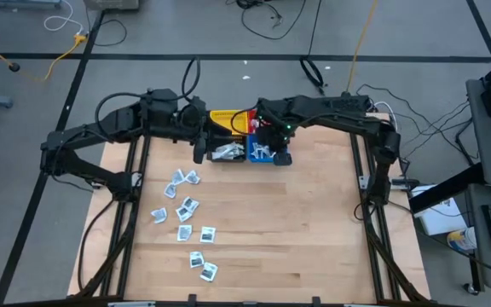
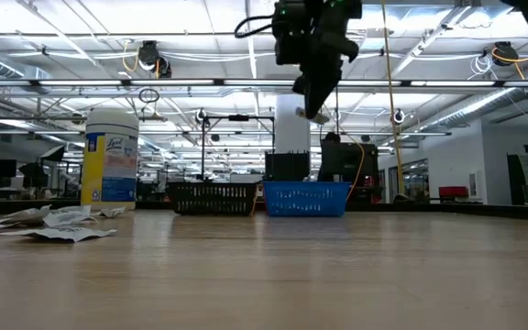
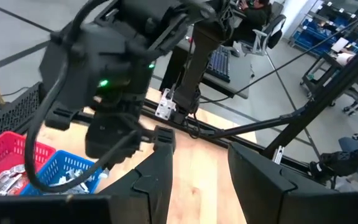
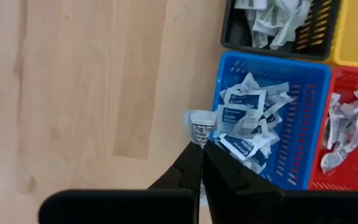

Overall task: Pick & Place First Aid Supplies
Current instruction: Put the orange ointment pack into the red basket

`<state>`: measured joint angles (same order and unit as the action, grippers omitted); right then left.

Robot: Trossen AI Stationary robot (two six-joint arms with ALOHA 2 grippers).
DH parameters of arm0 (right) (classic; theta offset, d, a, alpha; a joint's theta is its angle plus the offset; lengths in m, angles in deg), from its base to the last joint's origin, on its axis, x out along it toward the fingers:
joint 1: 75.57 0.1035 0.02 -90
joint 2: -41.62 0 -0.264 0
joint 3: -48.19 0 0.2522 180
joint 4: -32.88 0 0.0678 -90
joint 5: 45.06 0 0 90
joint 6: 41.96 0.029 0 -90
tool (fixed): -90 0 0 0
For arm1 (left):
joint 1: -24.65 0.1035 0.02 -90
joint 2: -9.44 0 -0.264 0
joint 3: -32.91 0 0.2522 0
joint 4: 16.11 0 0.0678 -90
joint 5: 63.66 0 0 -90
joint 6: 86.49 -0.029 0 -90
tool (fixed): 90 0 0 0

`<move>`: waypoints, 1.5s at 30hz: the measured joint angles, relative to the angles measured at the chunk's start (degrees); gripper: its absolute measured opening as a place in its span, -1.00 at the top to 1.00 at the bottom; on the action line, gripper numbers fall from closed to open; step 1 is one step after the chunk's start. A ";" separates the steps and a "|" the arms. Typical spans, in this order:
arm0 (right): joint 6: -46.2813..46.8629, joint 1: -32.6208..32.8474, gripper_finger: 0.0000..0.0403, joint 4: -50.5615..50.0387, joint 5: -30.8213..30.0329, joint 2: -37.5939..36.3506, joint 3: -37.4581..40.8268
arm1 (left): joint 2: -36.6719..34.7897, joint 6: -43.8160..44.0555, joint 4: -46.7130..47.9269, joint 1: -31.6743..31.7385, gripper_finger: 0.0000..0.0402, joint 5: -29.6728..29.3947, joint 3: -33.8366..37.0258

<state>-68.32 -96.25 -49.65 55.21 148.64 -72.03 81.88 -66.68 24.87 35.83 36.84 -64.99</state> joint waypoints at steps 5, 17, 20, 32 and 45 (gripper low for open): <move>-2.83 -3.68 1.00 3.90 -3.99 3.03 0.00 | 0.00 0.08 0.04 0.00 0.21 0.00 0.00; -6.80 -17.26 1.00 12.40 -6.07 7.26 0.02 | 0.00 1.36 0.07 0.00 0.21 -0.05 0.02; -8.43 -18.95 1.00 13.60 -6.06 7.26 0.02 | 0.00 1.38 0.07 0.00 0.21 -0.46 0.02; -9.06 -18.59 1.00 19.85 -5.47 12.78 0.70 | 0.02 1.41 0.07 0.07 0.21 -0.57 0.02; -9.47 -15.42 0.85 21.76 -10.06 20.42 0.66 | 0.02 2.99 0.57 0.04 0.21 -0.51 0.02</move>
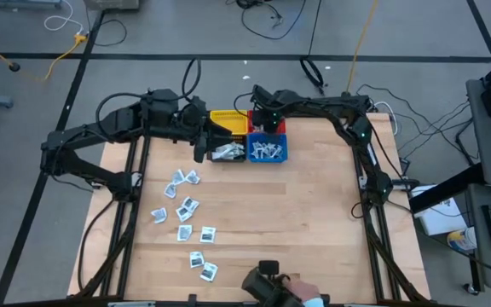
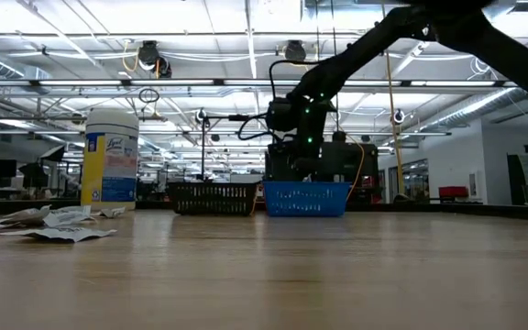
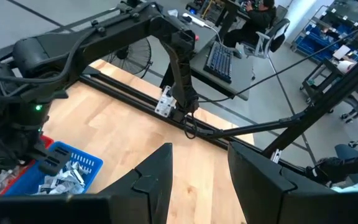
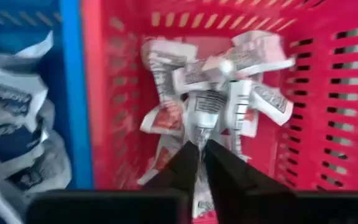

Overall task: Pick & Place First Aid Supplies
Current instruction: Put the orange ointment pack into the red basket, then put the gray towelette pack into the yellow basket

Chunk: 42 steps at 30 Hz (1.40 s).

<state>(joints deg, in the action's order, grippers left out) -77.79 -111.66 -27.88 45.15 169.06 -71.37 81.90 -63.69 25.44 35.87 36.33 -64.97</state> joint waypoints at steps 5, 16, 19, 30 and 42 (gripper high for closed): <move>-0.37 0.24 0.43 0.48 -0.18 -2.80 0.00 | 0.00 0.00 0.02 0.00 0.21 0.12 0.00; 23.43 0.66 -0.11 7.12 14.02 -17.03 0.02 | 0.00 -3.08 0.92 0.00 0.21 -0.56 0.00; 30.63 2.12 -0.14 8.09 16.71 -21.46 0.73 | 0.00 -3.00 0.70 0.00 0.21 -1.88 0.01; 43.69 16.25 -0.13 33.18 2.27 -43.54 23.72 | 0.00 -1.17 -2.82 0.33 0.21 -3.58 0.02; 41.58 22.37 -0.15 55.11 -12.41 -73.97 64.87 | 0.00 -0.16 -3.55 0.26 0.21 -3.56 0.02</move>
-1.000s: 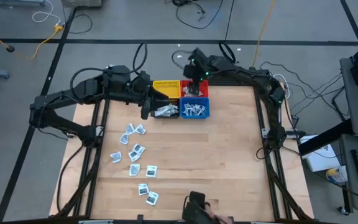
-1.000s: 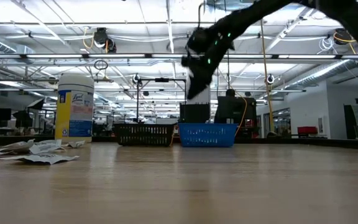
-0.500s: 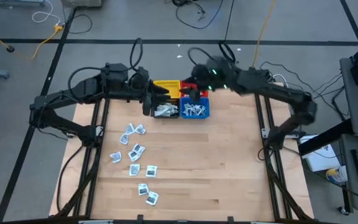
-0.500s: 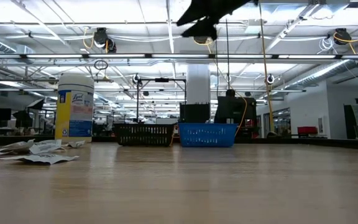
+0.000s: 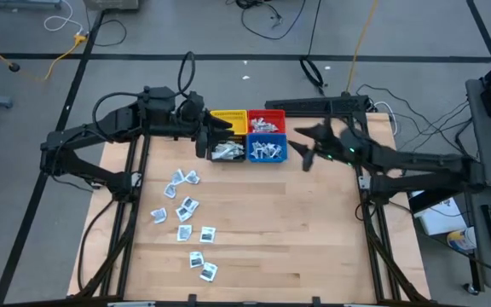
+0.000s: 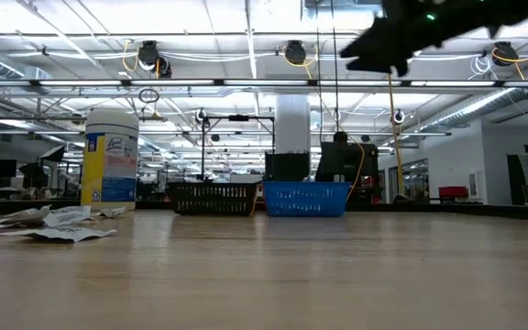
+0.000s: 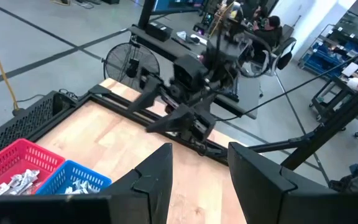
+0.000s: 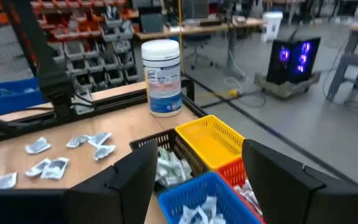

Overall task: Pick & Place First Aid Supplies
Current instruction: Put the gray towelette pack into the yellow basket

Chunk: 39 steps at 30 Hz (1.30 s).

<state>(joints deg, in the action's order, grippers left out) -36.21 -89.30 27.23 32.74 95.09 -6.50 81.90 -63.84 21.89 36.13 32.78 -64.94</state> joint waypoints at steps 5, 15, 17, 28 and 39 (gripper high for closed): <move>-2.65 -1.40 -0.13 3.75 1.96 -11.15 13.24 | 0.00 1.36 -0.15 0.02 0.21 0.02 0.00; 0.39 -13.15 -0.13 1.31 9.79 -26.46 28.09 | 0.23 1.65 -1.21 -0.95 0.21 1.53 0.00; -0.46 -15.61 -0.12 -0.21 10.77 -27.88 28.33 | 0.52 1.64 -1.78 -1.27 0.21 1.30 0.00; -4.72 -22.96 -0.13 -6.50 7.88 -38.26 28.35 | 2.49 1.95 -3.32 -1.36 0.21 1.06 0.00; -3.57 -23.18 -0.13 -10.14 7.96 -49.29 34.28 | 5.06 1.83 -6.69 -1.33 0.21 1.41 -0.02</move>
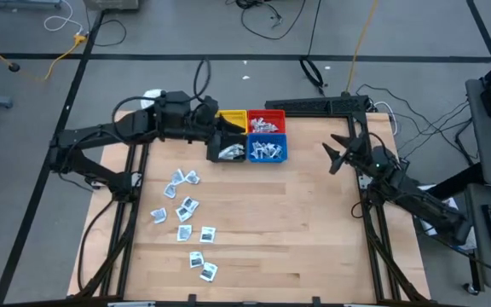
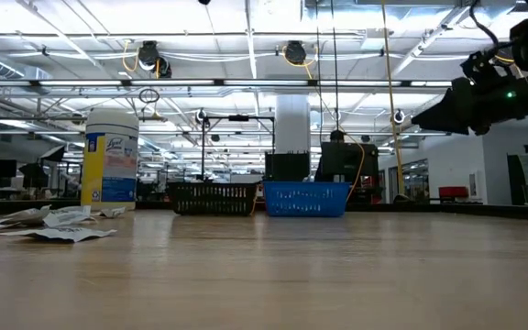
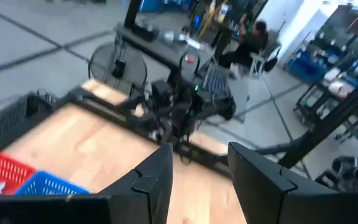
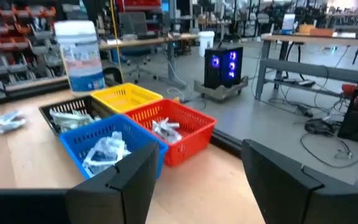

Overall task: Pick & Place First Aid Supplies
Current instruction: Put the gray towelette pack into the yellow basket

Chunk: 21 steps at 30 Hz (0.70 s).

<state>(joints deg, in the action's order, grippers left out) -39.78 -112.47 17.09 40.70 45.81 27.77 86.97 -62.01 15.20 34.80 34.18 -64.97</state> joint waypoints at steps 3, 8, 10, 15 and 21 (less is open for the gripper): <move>0.13 0.00 -0.13 1.14 0.03 -2.30 1.06 | 0.38 0.00 0.77 0.00 0.21 1.10 0.11; 2.20 -0.28 -0.12 1.57 0.26 -3.95 4.33 | 0.64 0.47 0.97 -0.11 0.21 3.87 0.03; 2.73 -0.29 -0.11 2.20 1.26 -2.70 4.91 | 0.62 1.69 1.21 -0.11 0.21 6.28 0.11; 2.71 -0.31 -0.13 3.68 0.03 -0.70 5.59 | 0.31 0.28 0.83 -0.11 0.21 7.77 0.00; 2.87 -0.28 -0.12 3.94 -0.13 0.28 5.67 | 0.38 0.09 6.05 -0.28 0.21 10.49 0.02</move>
<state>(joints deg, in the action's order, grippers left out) -36.91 -112.76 21.03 40.58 46.09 33.44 87.34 -61.92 21.25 34.52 44.68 -64.94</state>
